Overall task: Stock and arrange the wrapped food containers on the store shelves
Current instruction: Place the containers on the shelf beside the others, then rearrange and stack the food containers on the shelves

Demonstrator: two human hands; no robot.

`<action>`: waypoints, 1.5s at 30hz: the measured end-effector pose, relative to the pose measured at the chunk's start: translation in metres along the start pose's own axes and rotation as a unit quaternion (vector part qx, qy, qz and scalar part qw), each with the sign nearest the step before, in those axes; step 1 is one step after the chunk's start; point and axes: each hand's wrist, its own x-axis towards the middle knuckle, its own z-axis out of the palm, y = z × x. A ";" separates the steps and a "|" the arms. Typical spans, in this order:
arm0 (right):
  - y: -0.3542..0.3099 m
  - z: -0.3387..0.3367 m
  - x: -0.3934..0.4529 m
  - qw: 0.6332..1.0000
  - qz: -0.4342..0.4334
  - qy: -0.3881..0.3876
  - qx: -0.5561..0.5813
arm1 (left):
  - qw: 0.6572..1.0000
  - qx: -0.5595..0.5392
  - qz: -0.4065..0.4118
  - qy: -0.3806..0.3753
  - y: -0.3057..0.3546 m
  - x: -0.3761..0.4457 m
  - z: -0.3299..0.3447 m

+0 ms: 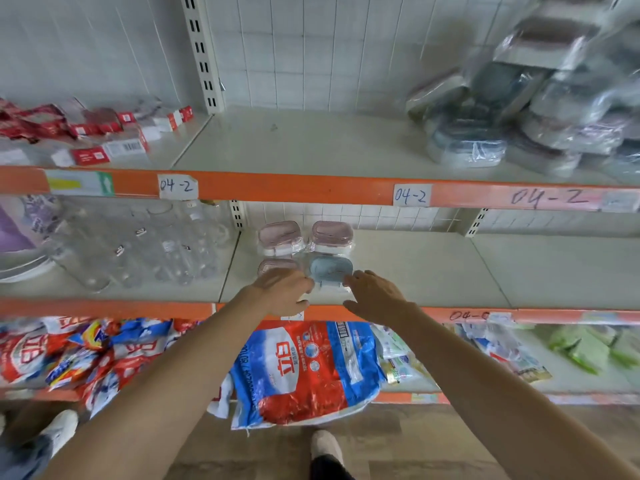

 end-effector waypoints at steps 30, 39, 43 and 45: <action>0.160 -0.227 0.006 0.981 0.124 0.133 -0.066 | 0.955 -0.172 -0.019 0.240 0.023 0.175 -0.239; 0.212 -0.219 0.053 0.986 0.163 0.029 -0.018 | 0.954 -0.173 -0.043 0.240 0.008 0.294 -0.274; 0.220 -0.221 0.058 0.987 0.142 0.034 -0.062 | 0.965 -0.179 -0.053 0.186 0.008 0.323 -0.274; 0.222 -0.225 0.059 0.986 0.131 0.040 -0.092 | 0.964 -0.162 -0.064 0.201 0.008 0.331 -0.271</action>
